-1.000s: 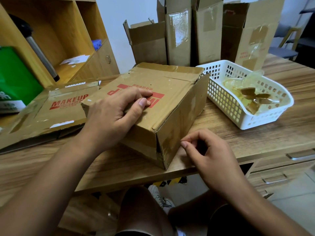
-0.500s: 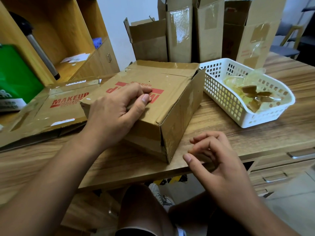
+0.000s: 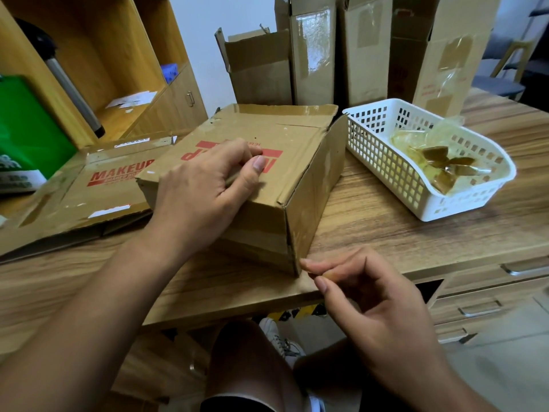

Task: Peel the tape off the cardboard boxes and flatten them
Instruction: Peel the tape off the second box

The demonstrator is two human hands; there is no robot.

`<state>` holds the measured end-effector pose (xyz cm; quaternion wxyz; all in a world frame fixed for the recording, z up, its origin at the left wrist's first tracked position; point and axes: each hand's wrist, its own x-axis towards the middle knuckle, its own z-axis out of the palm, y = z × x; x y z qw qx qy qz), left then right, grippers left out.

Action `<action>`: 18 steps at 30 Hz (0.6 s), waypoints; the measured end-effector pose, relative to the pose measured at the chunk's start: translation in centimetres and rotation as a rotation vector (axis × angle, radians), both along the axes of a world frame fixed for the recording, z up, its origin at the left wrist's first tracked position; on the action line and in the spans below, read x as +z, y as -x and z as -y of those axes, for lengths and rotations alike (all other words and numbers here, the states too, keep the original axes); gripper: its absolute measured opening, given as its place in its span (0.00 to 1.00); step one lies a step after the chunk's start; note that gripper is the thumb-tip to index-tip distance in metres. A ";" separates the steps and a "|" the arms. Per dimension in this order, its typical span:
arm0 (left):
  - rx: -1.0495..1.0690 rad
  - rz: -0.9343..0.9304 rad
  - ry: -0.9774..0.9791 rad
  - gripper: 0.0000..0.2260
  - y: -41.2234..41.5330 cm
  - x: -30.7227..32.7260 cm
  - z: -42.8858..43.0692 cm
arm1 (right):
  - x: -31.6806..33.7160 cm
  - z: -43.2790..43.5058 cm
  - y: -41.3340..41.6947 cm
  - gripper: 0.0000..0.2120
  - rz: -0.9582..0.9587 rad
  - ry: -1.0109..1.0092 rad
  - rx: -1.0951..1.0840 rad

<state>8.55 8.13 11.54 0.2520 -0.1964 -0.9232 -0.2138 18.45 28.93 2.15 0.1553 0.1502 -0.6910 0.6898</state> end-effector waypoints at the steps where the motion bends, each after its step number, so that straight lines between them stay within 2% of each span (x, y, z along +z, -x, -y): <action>1: 0.000 -0.001 -0.003 0.21 0.0 0.0 -0.1 | 0.0 0.0 -0.2 0.09 -0.009 0.003 0.000; 7: 0.015 -0.023 0.019 0.19 -0.2 -0.1 -0.4 | 0.0 -0.1 -0.2 0.10 0.017 0.048 -0.057; 11: 0.047 -0.043 0.061 0.17 -0.5 0.0 -0.6 | 0.3 -0.3 1.0 0.23 0.062 0.083 -0.017; 14: 0.078 -0.029 0.103 0.20 -0.8 0.2 -0.7 | 0.7 -0.7 2.4 0.25 0.094 -0.040 0.007; 18: 0.050 0.077 0.160 0.26 -1.0 0.9 -0.2 | 1.2 -1.0 4.0 0.15 0.038 -0.346 -0.097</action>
